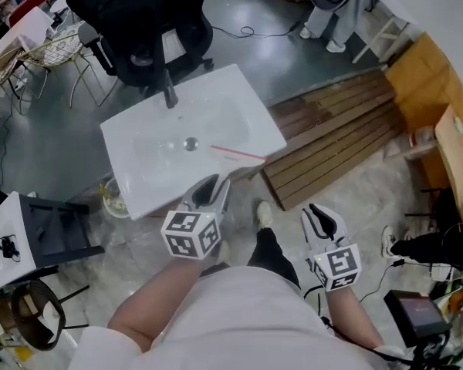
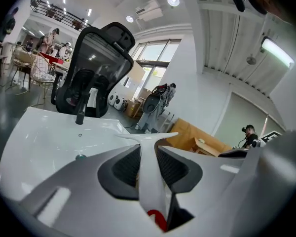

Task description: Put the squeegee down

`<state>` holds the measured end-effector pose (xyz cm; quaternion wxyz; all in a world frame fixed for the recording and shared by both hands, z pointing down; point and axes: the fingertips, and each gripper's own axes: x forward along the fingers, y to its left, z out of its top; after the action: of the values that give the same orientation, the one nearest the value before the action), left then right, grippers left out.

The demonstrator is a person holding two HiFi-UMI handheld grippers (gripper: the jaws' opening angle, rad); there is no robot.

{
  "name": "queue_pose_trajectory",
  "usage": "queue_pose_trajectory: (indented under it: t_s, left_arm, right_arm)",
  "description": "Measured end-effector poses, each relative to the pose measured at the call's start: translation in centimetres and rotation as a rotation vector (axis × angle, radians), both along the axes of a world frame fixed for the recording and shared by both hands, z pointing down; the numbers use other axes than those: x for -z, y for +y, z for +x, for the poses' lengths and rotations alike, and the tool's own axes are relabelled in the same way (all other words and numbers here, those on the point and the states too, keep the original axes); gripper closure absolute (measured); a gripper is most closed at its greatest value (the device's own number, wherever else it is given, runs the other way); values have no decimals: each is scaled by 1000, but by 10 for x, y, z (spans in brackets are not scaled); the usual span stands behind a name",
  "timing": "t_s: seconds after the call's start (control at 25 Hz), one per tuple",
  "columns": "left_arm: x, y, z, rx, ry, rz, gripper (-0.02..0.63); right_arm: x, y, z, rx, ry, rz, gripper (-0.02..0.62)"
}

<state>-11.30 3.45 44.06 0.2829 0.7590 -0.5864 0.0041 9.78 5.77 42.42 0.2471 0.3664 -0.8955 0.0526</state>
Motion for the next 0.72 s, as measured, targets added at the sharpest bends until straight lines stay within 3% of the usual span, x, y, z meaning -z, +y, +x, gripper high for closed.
queue_pose_trajectory:
  t_s: [0.44, 0.72]
  left_arm:
    - [-26, -133, -12, 230, -19, -61, 495]
    - [-44, -222, -8, 395, -34, -89, 495]
  right_arm:
    - [-26, -161, -8, 200, -1, -52, 534]
    - [-27, -264, 6, 317, 17, -71, 534]
